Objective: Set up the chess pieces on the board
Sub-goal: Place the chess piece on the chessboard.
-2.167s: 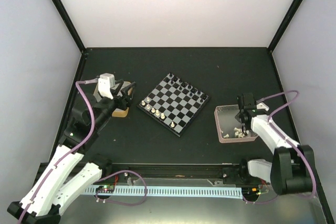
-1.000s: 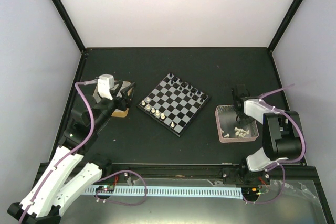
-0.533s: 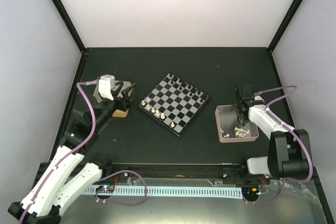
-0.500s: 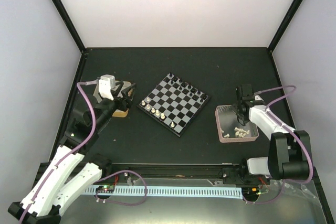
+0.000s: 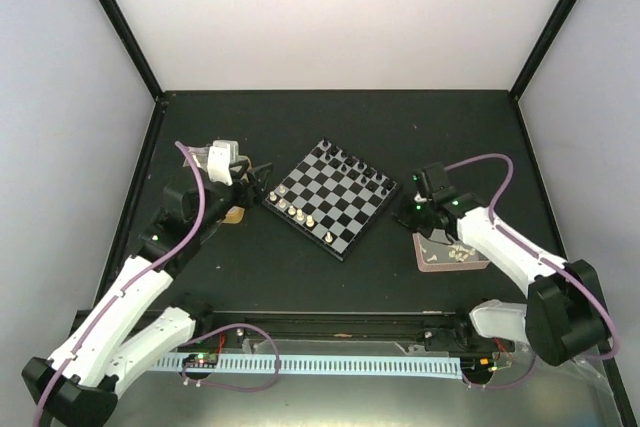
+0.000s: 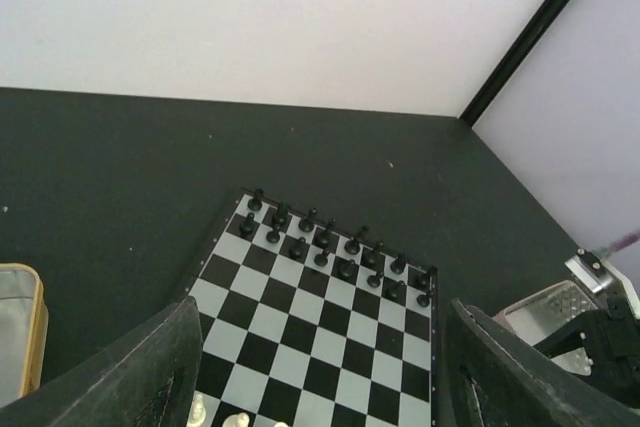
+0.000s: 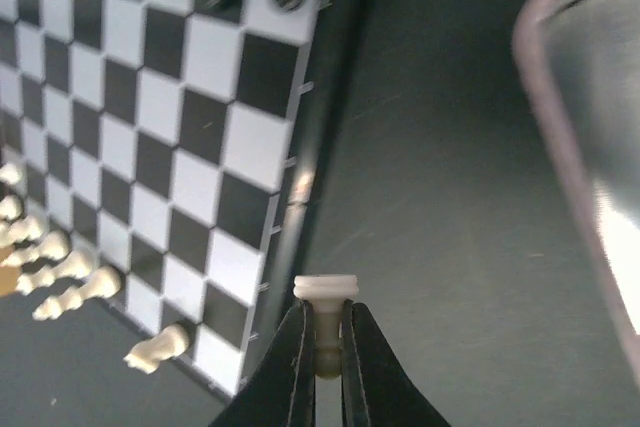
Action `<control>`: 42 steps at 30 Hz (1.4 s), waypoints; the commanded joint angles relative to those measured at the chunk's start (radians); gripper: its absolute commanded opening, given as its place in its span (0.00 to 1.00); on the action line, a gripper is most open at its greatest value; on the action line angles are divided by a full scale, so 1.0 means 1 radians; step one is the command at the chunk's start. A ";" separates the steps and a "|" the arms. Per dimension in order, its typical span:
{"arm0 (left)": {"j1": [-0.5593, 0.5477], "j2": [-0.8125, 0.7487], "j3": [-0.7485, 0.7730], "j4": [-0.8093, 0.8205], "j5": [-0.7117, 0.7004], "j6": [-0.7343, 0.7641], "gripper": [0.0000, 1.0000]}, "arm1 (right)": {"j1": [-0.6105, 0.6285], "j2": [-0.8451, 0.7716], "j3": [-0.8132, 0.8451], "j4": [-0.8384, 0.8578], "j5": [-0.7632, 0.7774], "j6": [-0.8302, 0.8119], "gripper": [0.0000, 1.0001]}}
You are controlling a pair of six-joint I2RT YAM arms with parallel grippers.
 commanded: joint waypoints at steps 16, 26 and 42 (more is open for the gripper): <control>0.008 0.016 0.070 -0.073 -0.032 0.051 0.68 | 0.289 0.431 0.270 0.066 -0.048 0.036 0.01; 0.008 0.008 0.062 -0.075 -0.039 0.051 0.68 | 0.298 0.482 0.332 0.022 -0.012 0.001 0.24; 0.008 0.009 0.056 -0.072 -0.043 0.048 0.68 | 0.414 0.533 0.456 -0.128 0.305 -0.133 0.33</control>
